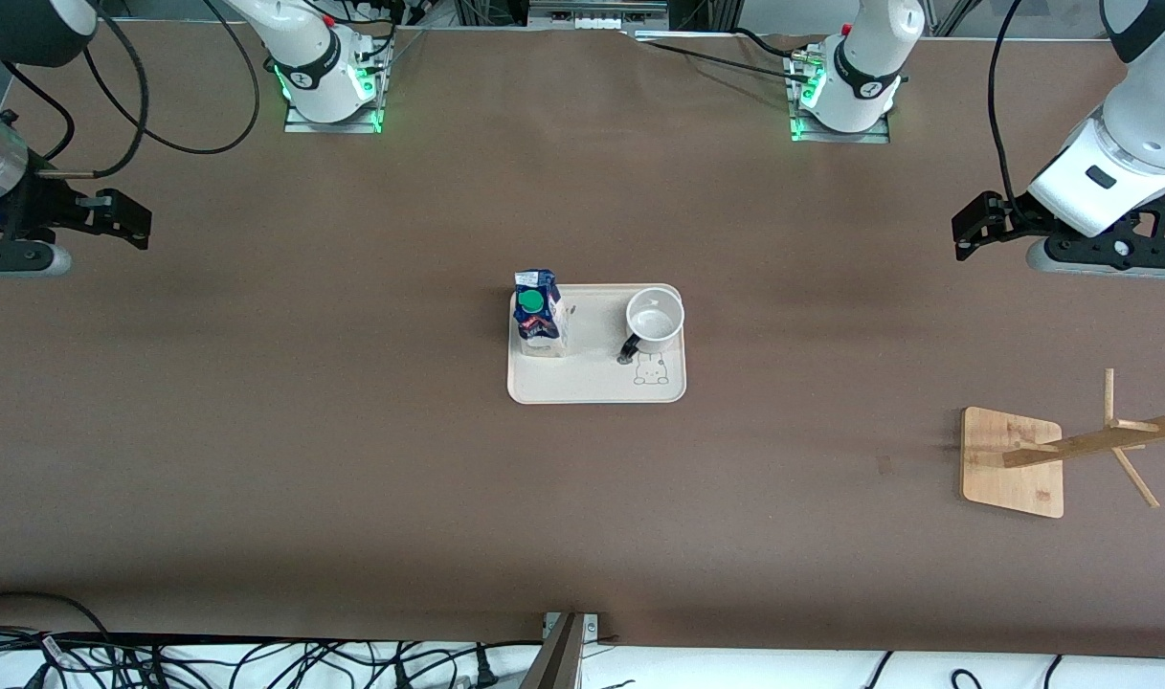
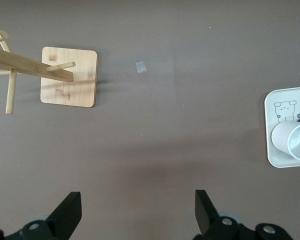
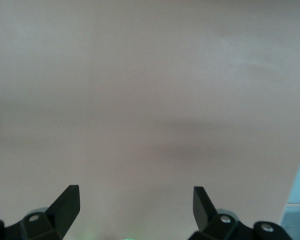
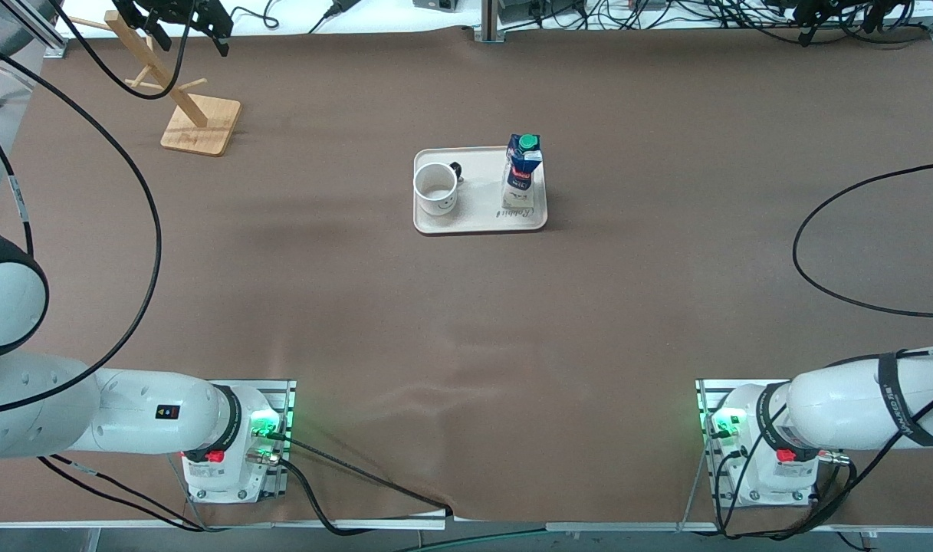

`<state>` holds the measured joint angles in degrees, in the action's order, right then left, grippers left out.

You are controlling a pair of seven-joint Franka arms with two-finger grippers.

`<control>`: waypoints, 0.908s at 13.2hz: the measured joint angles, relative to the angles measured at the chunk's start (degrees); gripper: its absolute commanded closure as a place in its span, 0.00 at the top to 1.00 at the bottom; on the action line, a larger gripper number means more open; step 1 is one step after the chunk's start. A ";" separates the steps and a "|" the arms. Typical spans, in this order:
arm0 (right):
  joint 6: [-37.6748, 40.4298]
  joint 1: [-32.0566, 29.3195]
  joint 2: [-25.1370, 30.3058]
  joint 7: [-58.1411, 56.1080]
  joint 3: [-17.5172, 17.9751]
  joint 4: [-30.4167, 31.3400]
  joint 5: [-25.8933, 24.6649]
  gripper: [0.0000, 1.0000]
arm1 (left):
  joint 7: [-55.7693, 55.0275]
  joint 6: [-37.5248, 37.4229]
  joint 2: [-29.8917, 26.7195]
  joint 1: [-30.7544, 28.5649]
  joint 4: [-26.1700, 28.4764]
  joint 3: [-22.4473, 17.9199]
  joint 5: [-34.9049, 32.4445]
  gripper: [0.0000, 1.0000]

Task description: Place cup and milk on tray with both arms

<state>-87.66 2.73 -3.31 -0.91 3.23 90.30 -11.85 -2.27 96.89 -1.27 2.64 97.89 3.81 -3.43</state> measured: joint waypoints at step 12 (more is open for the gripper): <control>1.14 -0.37 -1.39 -2.24 -0.68 -2.67 0.39 1.00 | -0.14 0.00 0.00 0.00 0.00 0.37 0.00 1.00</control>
<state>-86.52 2.36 -4.70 -3.15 2.55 87.63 -11.46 -2.41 96.89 -1.27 2.64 97.89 4.18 -3.43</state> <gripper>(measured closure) 0.000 0.000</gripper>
